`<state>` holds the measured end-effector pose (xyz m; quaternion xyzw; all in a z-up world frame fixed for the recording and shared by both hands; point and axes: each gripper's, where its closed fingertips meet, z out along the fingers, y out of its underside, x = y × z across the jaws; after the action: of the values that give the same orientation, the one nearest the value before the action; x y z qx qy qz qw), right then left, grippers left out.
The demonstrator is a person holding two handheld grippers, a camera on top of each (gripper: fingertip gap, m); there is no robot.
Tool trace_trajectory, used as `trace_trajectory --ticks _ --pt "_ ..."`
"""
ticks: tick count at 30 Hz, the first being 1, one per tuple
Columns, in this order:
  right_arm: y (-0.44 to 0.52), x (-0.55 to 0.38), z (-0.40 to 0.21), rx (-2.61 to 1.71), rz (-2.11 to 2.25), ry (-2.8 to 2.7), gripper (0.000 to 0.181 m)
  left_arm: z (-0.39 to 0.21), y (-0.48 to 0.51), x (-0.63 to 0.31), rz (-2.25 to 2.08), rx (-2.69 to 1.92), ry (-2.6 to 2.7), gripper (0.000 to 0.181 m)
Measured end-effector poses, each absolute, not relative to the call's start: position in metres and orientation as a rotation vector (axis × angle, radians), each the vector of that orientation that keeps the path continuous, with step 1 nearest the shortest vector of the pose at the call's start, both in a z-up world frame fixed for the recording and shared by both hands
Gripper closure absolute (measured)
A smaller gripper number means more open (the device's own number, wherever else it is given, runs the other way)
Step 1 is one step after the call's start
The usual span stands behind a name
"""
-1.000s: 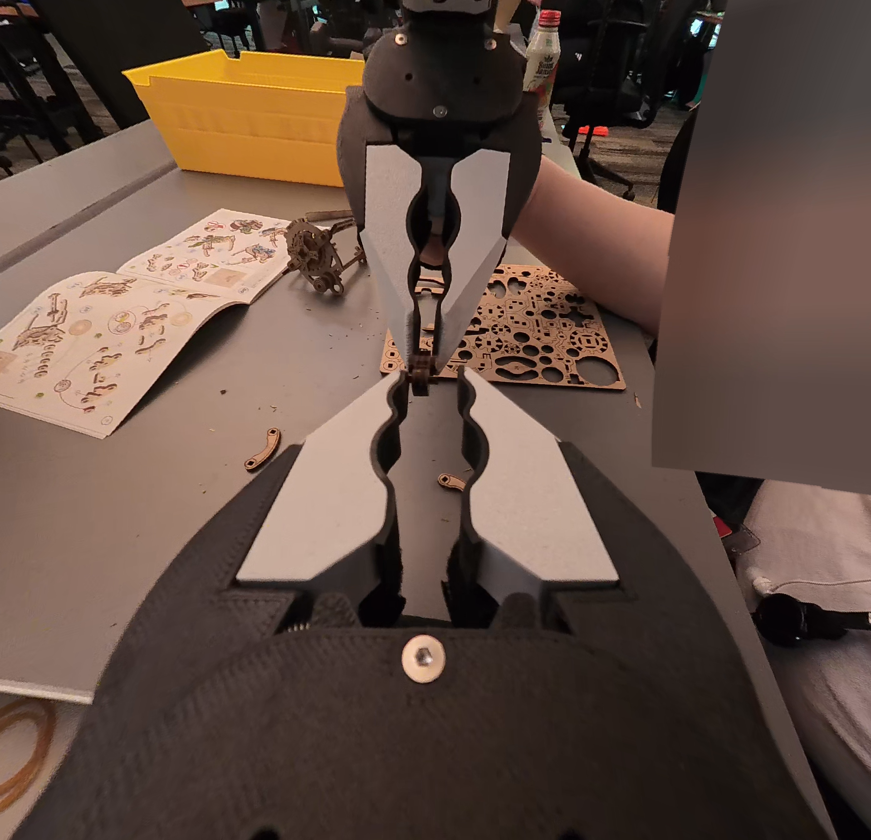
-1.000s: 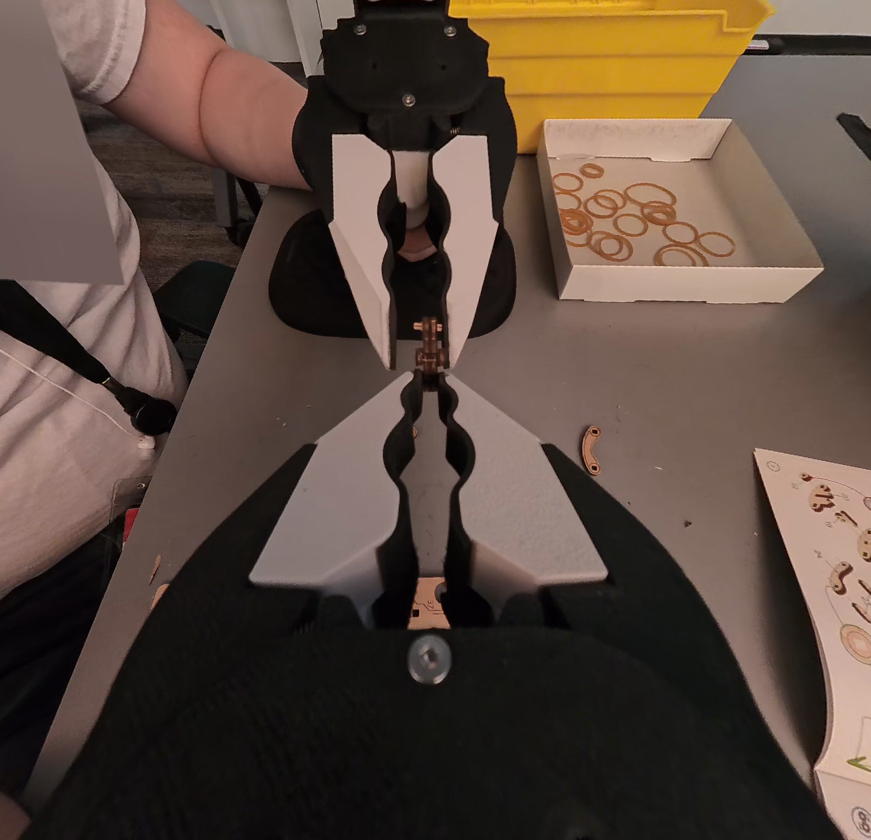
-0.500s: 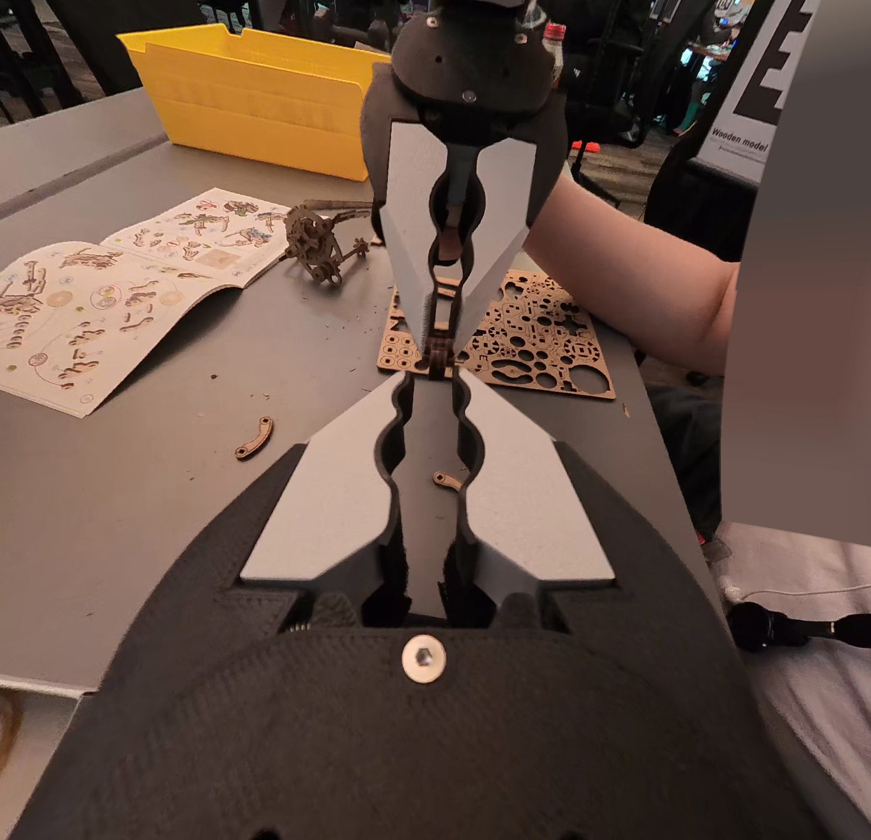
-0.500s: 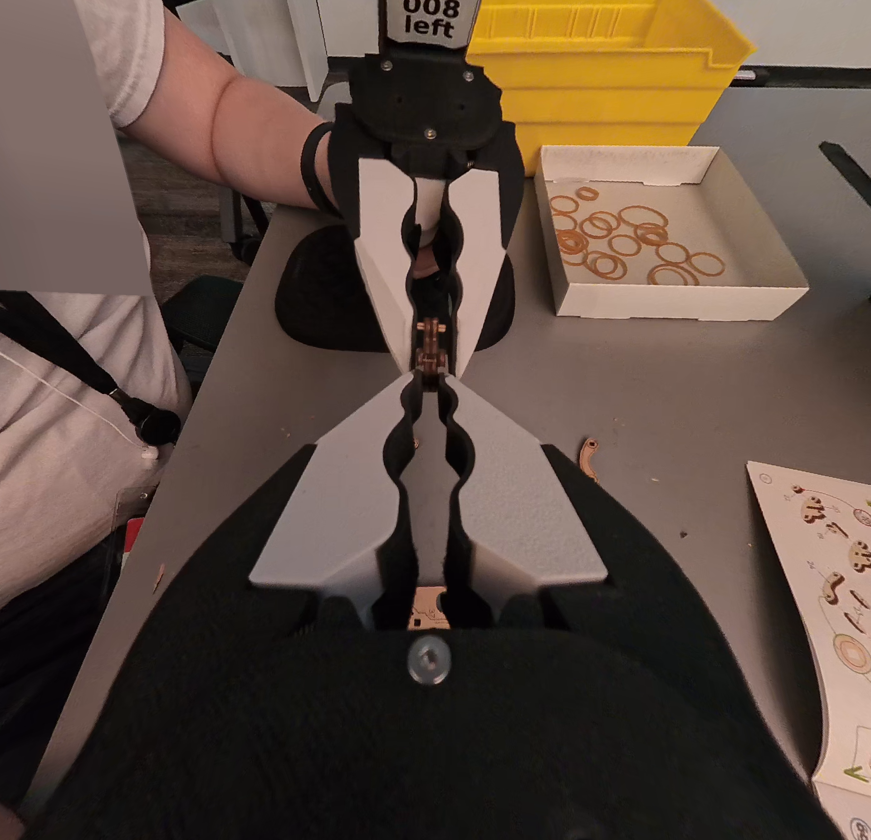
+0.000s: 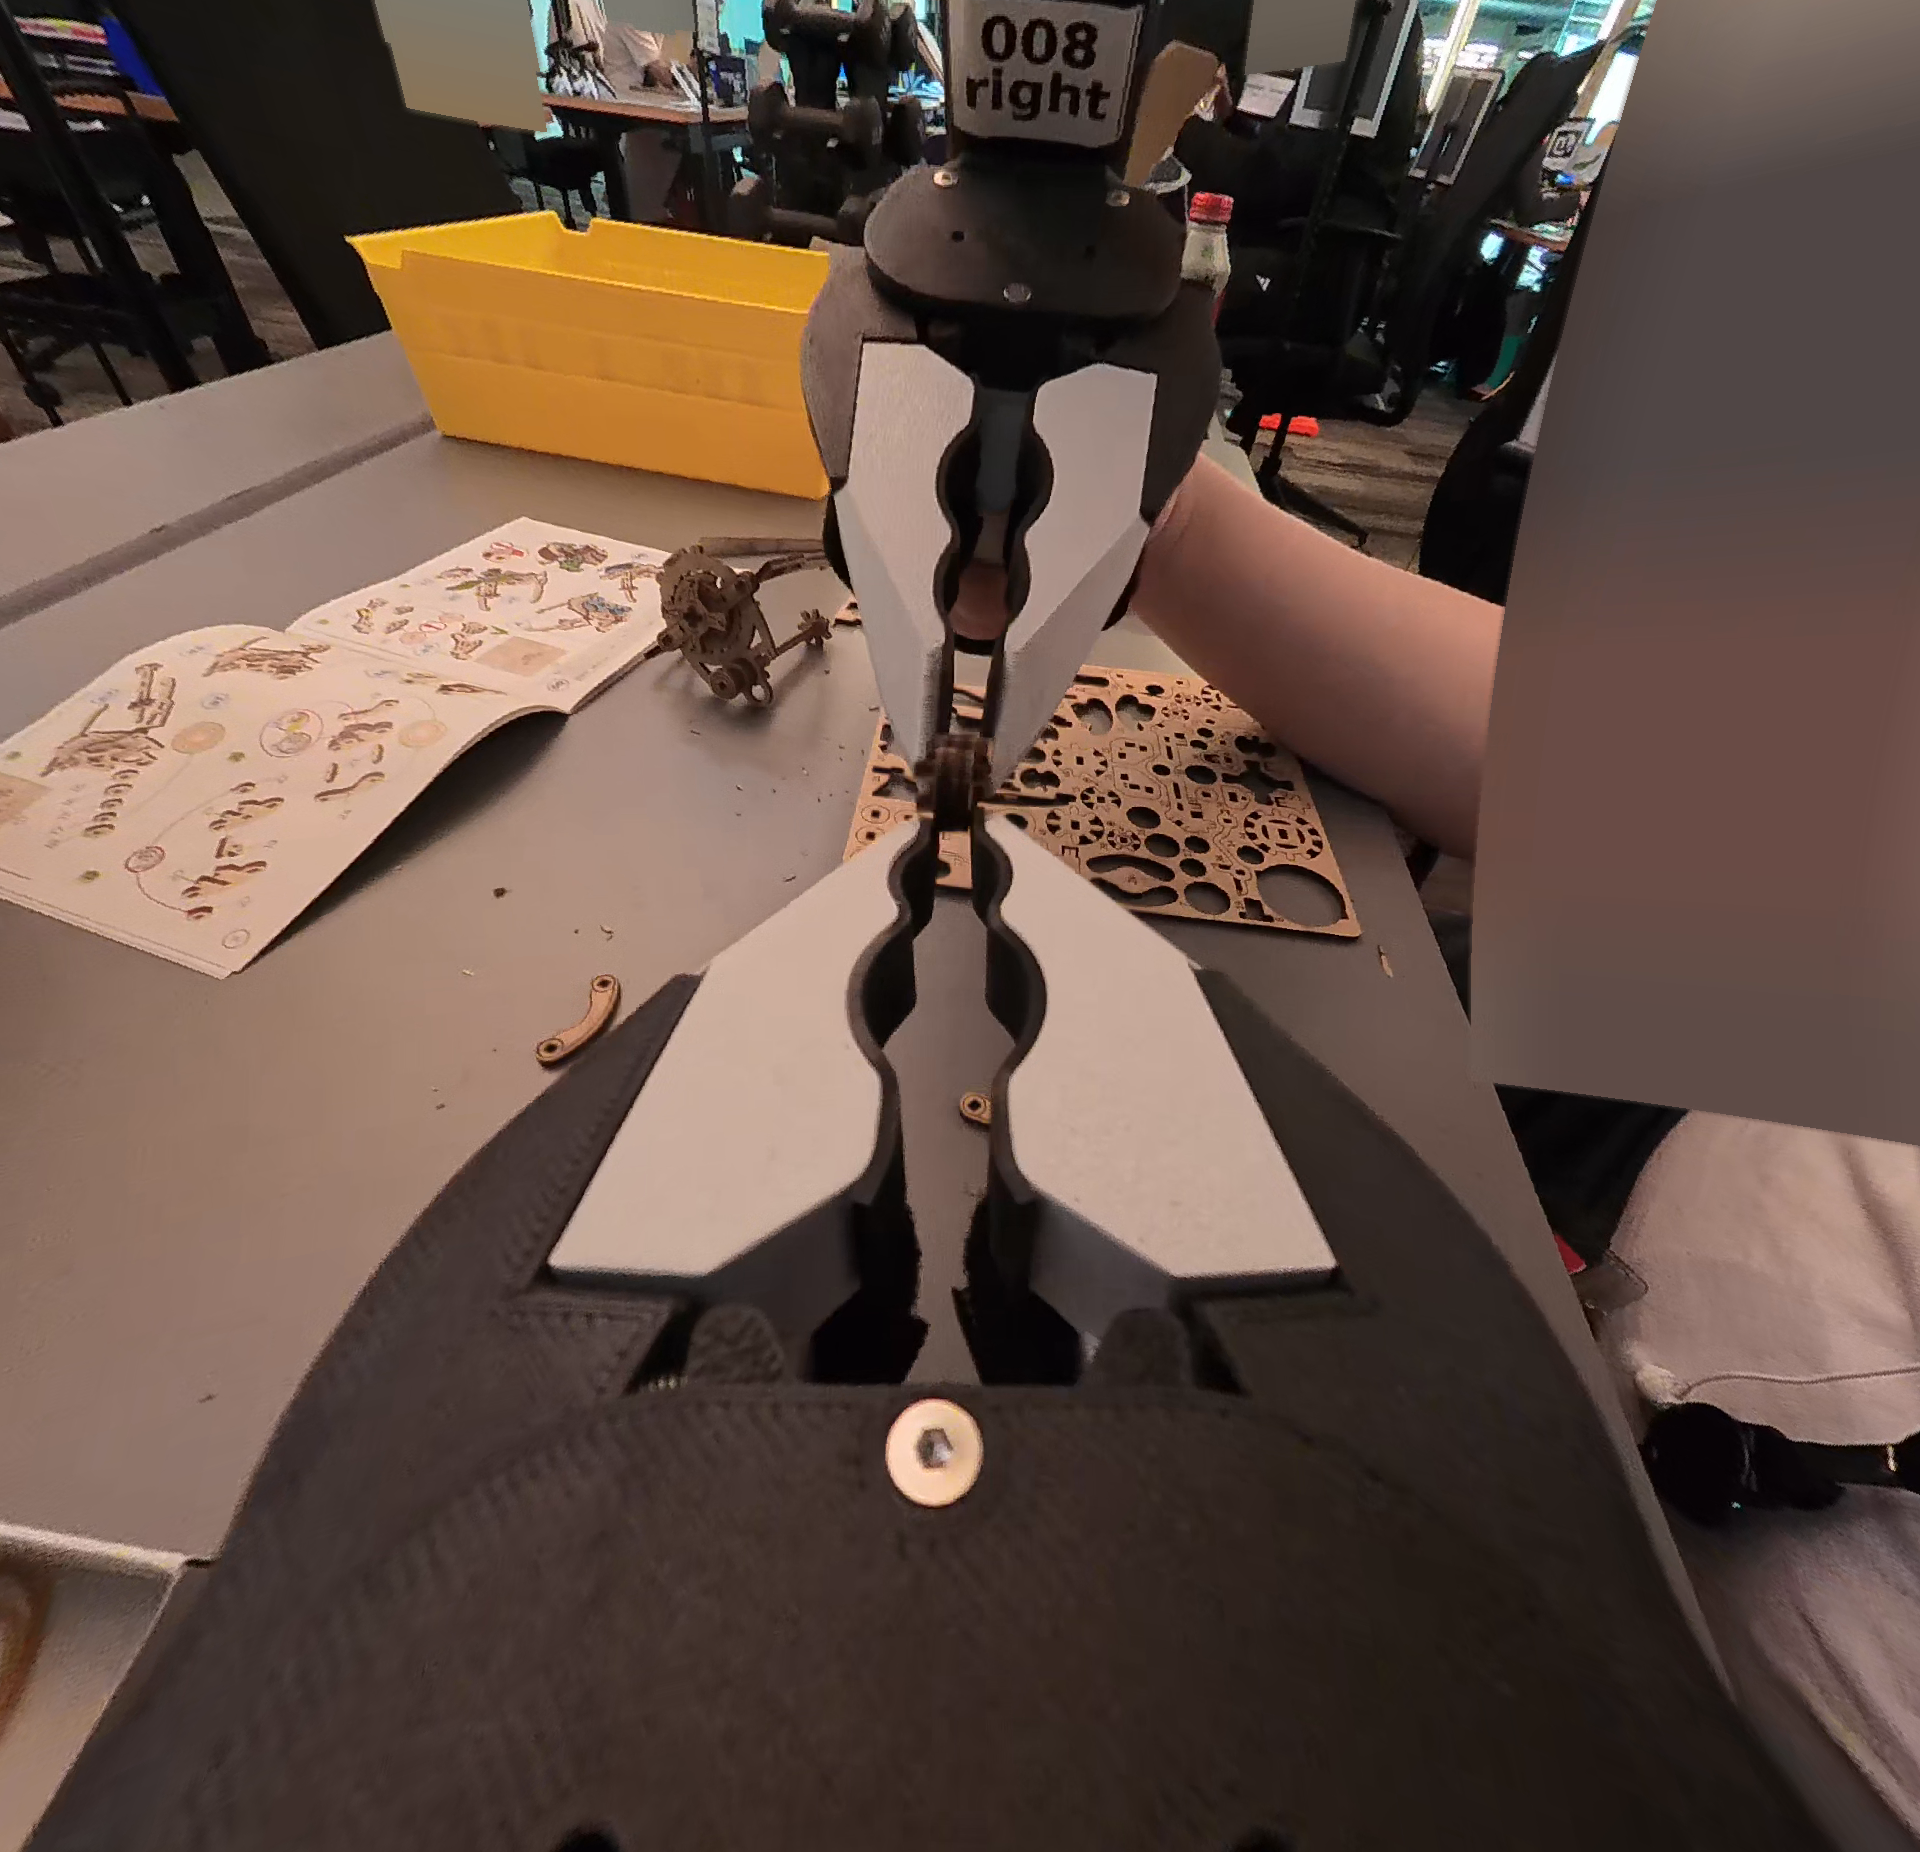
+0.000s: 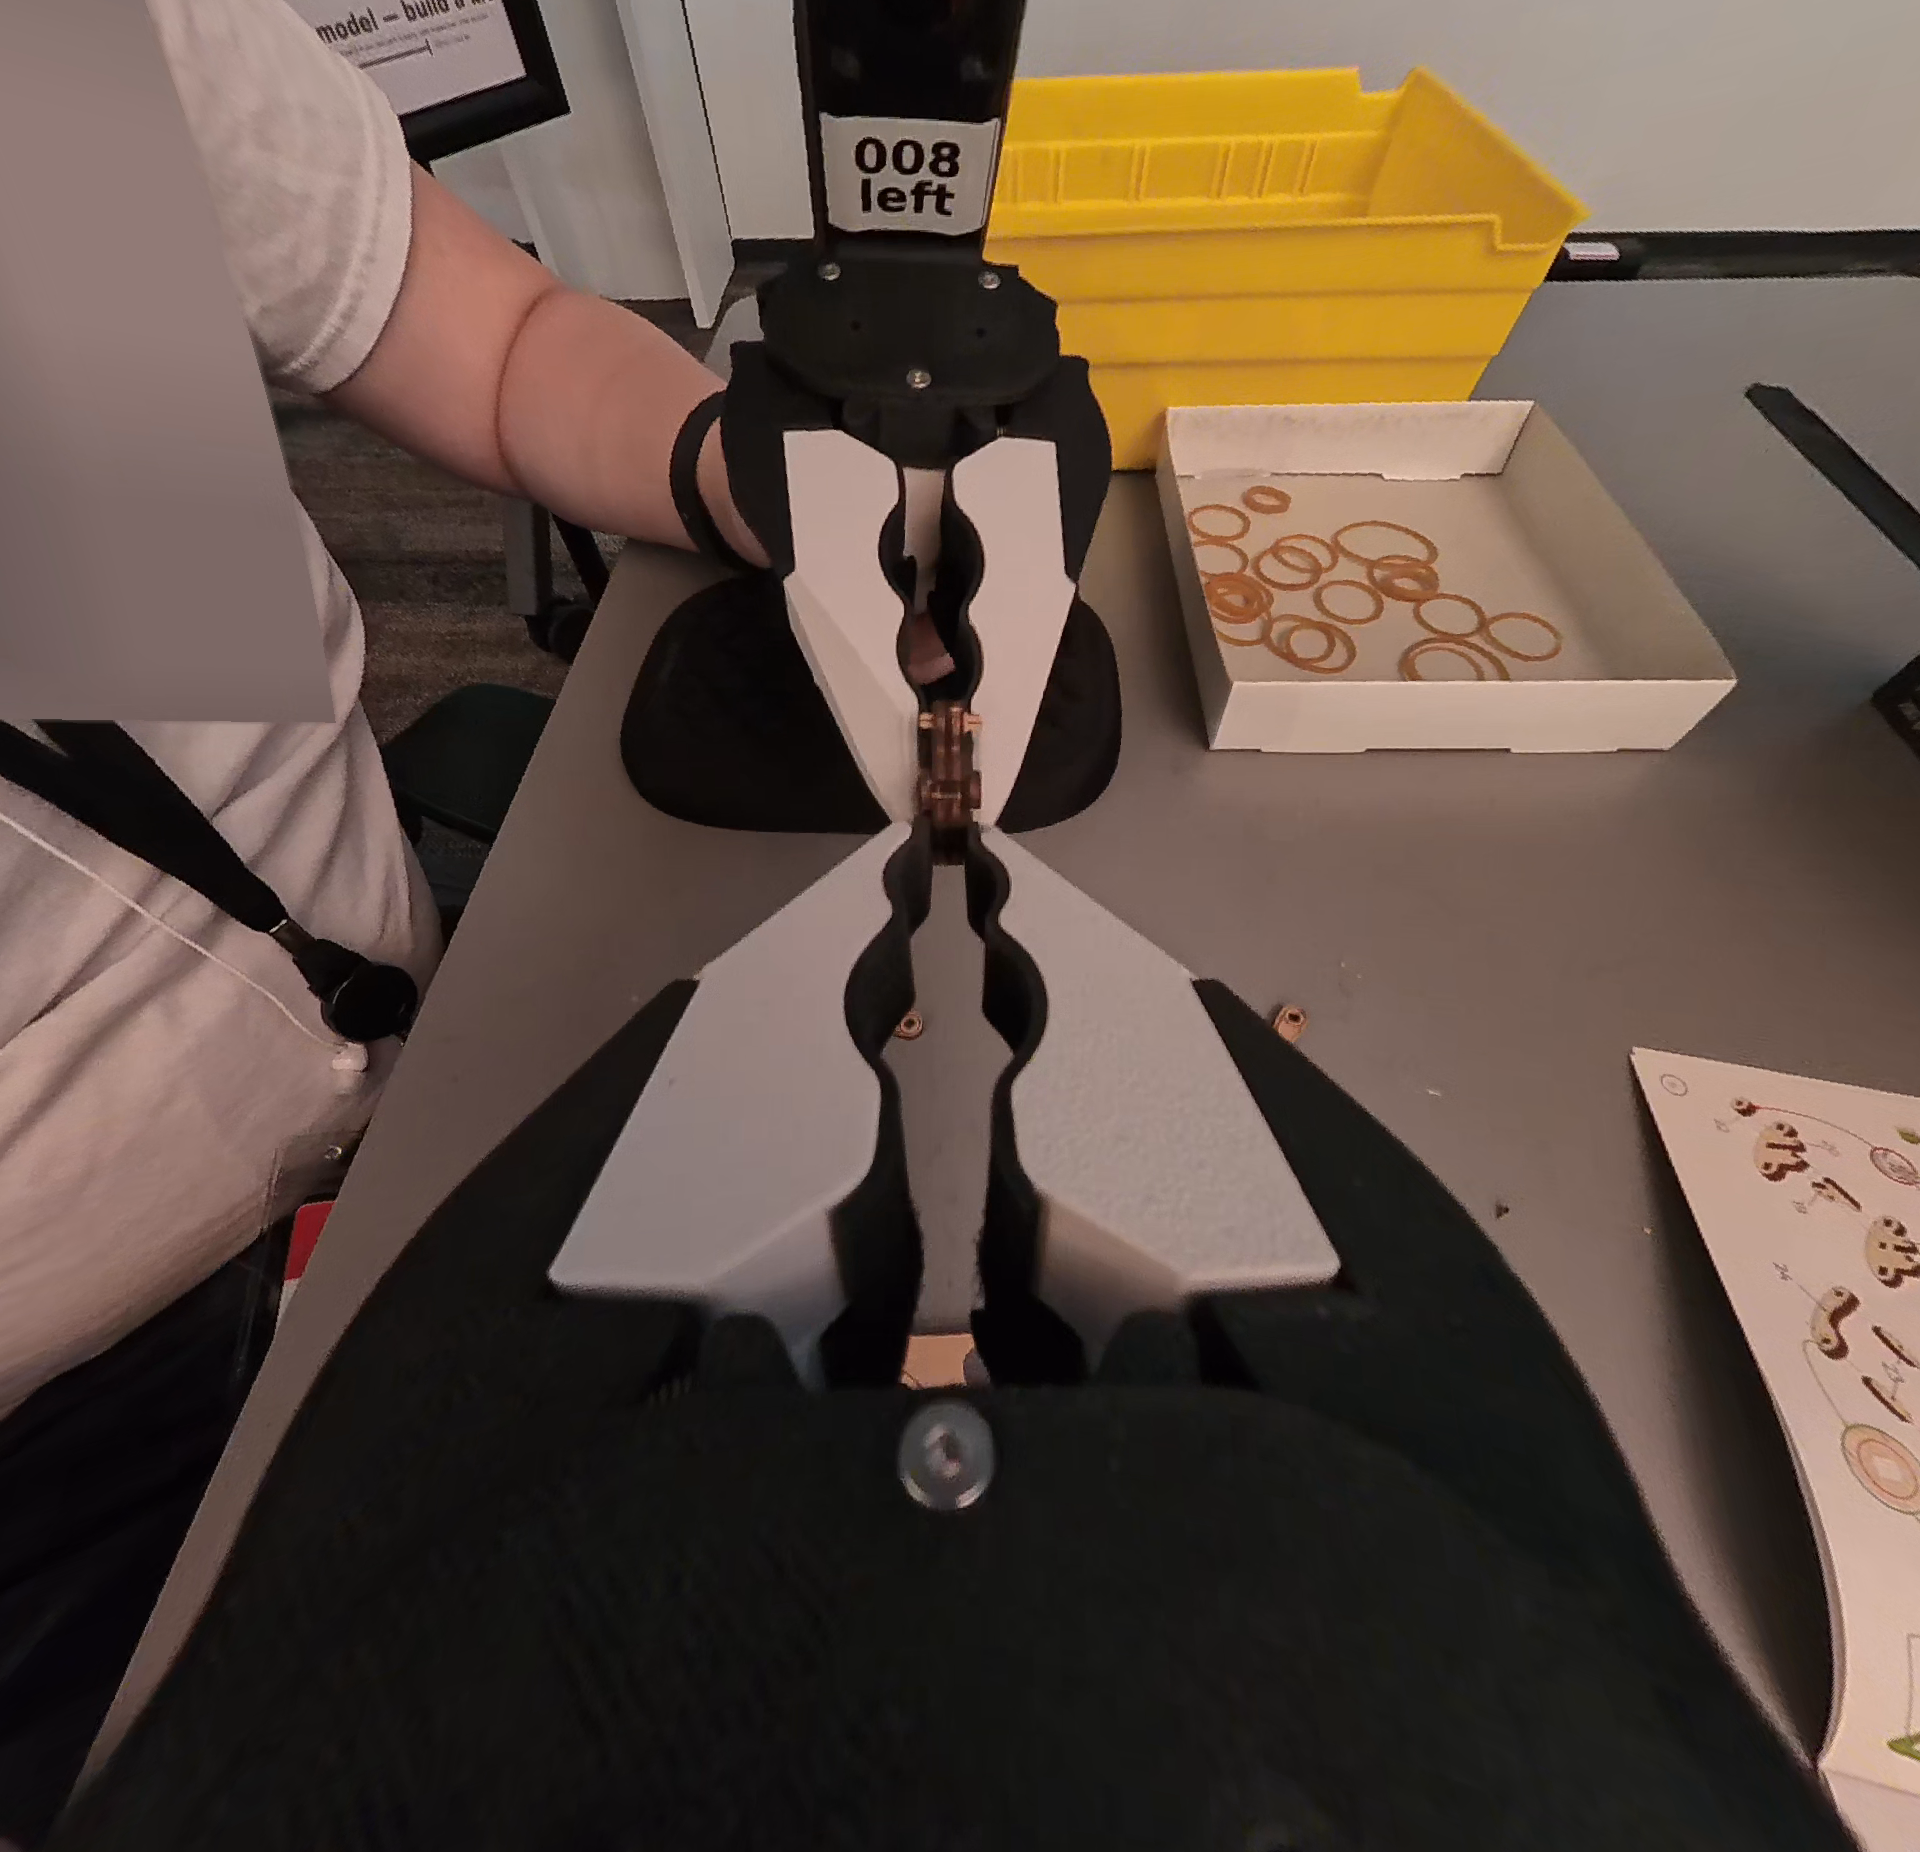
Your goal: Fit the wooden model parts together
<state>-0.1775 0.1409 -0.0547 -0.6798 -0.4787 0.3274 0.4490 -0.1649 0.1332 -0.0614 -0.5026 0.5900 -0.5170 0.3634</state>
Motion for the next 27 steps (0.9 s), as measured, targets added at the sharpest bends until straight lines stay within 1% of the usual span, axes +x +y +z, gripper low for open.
trace_trajectory --ticks 3,7,11,17,23,27 --pt "0.141 -0.177 -0.052 -1.663 0.809 -1.179 0.178 -0.059 0.134 -0.165 -1.336 -1.285 1.499 0.178" --pt "0.143 -0.173 -0.050 -1.653 0.799 -1.170 0.167 -0.054 0.139 -0.166 -1.377 -1.303 1.443 0.178" --pt "0.145 -0.162 -0.045 -1.628 0.768 -1.147 0.166 -0.048 0.146 -0.168 -1.460 -1.332 1.382 0.178" --pt "0.148 -0.160 -0.065 -1.683 0.709 -1.192 0.164 -0.040 0.151 -0.171 -1.585 -1.362 1.310 0.178" --pt "0.155 -0.166 -0.040 -1.542 0.625 -1.130 0.163 -0.034 0.151 -0.173 -1.630 -1.353 1.291 0.179" --pt "0.148 -0.172 -0.033 -1.528 0.760 -1.102 0.156 -0.030 0.141 -0.175 -1.647 -1.283 1.336 0.178"
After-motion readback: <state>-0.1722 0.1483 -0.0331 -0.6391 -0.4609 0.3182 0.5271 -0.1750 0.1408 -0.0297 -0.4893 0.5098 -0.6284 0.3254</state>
